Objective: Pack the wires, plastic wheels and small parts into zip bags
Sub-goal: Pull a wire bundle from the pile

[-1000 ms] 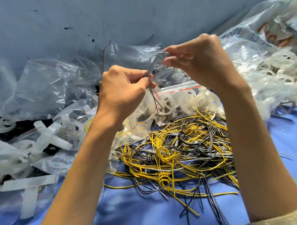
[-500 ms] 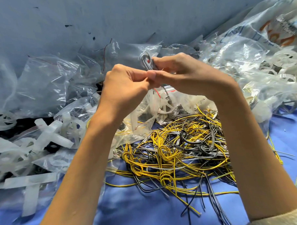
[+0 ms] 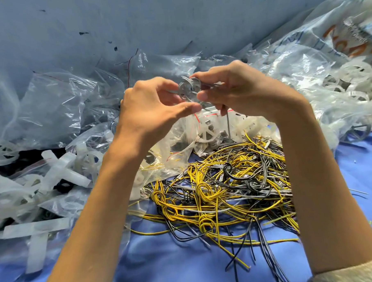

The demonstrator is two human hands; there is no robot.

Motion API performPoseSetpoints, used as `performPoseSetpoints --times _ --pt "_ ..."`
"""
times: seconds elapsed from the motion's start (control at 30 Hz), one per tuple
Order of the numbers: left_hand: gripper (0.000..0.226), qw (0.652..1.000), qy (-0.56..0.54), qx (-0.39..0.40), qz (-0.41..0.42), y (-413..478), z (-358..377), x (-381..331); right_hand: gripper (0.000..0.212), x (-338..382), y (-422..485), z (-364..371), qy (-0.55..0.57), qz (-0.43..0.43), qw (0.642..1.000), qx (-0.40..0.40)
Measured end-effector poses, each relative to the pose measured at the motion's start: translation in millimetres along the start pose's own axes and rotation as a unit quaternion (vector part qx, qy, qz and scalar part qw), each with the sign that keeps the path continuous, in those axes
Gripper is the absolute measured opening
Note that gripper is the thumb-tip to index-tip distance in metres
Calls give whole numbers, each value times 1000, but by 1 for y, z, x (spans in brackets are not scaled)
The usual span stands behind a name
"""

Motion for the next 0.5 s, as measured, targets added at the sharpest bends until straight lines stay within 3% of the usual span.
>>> performPoseSetpoints --times 0.1,0.23,0.5 --pt "62 998 -56 20 -11 3 -4 3 15 0 -3 -2 -9 -1 1000 7" --pt "48 996 -46 72 11 1 -1 -3 21 7 -2 7 18 -18 999 35" --pt "36 997 -39 65 7 3 0 3 21 10 2 11 -15 -14 999 34"
Point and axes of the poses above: each hand's wrist, its own y-axis towards the middle knuckle, its own z-axis out of the palm, x = y × z, the point moved 7 cm from there along y, towards the middle knuckle, and after that the axes turned 5 degrees about -y, right-handed, at the moved point
